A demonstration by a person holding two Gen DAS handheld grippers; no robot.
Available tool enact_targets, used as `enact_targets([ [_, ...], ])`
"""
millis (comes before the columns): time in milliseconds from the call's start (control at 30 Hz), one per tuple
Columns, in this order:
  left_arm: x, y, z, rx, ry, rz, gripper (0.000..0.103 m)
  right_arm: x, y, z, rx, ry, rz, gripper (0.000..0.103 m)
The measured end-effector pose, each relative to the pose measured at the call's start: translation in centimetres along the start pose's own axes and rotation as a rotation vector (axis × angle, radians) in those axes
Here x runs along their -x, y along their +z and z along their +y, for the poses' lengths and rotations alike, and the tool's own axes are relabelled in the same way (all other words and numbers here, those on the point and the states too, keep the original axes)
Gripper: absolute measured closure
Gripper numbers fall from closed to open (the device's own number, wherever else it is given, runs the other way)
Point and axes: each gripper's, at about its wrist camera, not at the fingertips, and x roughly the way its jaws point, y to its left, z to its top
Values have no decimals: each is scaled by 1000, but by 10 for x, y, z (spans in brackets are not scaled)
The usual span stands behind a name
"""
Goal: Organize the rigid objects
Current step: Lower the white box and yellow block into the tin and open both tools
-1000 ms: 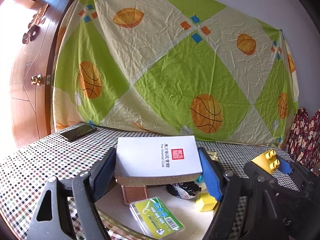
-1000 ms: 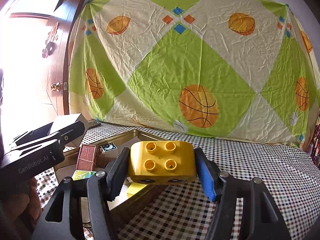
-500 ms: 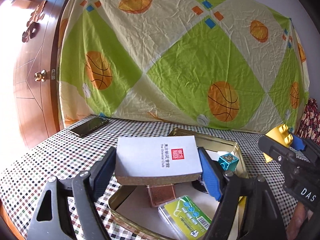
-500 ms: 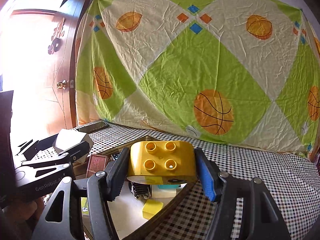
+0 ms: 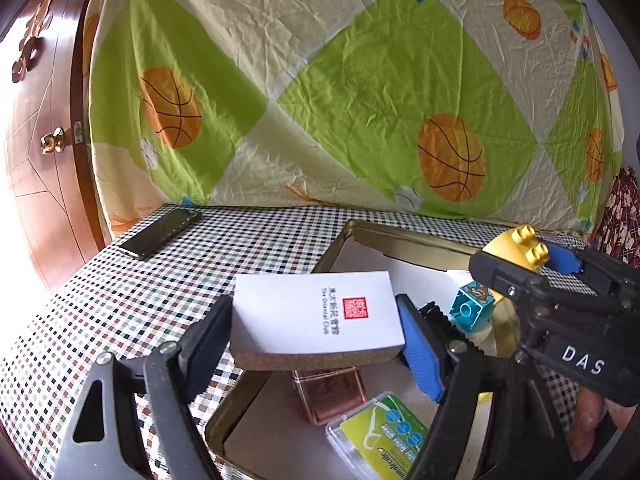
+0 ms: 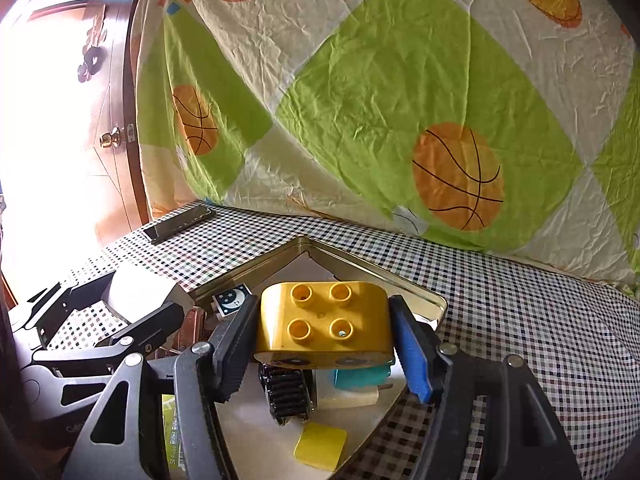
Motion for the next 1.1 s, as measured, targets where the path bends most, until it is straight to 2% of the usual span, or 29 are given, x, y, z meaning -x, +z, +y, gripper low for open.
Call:
enact_targets([
  [133,-9,-2,-3,-26,3,34,23,-12,-1,0,3,-12,33,37],
  [300,-16,-6,-6,-42,-4,66,23,-19,-7,-2,-13,15,68,37],
  [400,-15,-8,-7,-43,-6,67,22,-16,-9,-1,-17,40,68,29],
  [433,-14,-8,-7,-40,-9,68,21,-14,-10,0,-14,39,61,28],
  [567,-6,-10,-8,-37,-16,52,4,-1,-12,2,-2,20,31,24],
  [633,0,-11,-9,-36,-15,39,1,8,-14,1,-3,17,13,23],
  [733,9,-12,-10,-36,-14,24,1,24,-16,0,-6,17,-12,21],
  [800,15,-12,-9,-30,1,16,1,35,-18,0,-5,10,-37,14],
  [1100,56,-2,2,-3,35,-52,0,82,-9,-1,-19,-18,-129,8],
])
